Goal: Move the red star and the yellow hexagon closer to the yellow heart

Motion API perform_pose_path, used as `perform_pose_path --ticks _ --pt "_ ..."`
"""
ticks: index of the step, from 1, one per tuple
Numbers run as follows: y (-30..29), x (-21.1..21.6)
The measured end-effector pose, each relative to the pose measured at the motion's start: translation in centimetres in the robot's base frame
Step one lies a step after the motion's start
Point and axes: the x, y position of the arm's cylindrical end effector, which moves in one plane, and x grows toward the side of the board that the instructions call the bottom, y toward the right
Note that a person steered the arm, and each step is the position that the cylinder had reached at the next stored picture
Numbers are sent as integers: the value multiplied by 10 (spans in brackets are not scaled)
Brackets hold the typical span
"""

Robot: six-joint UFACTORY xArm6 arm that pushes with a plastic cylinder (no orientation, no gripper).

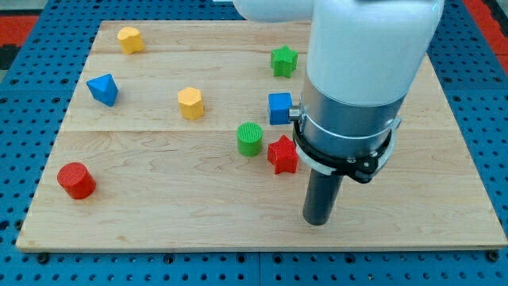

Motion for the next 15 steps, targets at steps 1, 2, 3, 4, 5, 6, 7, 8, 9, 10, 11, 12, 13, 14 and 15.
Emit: perform_pose_path --ticks 1,2,3,4,5,6,7,8,9,10,11,12,13,14,15 --pt "0 0" --pt "-14 -8" --pt "-32 -31" --pt "-15 -36" --pt "16 -57" --pt "-23 -80" --pt "-76 -96" --pt "-131 -112" --pt "-174 -126" --pt "-176 -157" --pt "-162 -183" --pt "-168 -210" --pt "-137 -233" --pt "-120 -237" --pt "-151 -229"
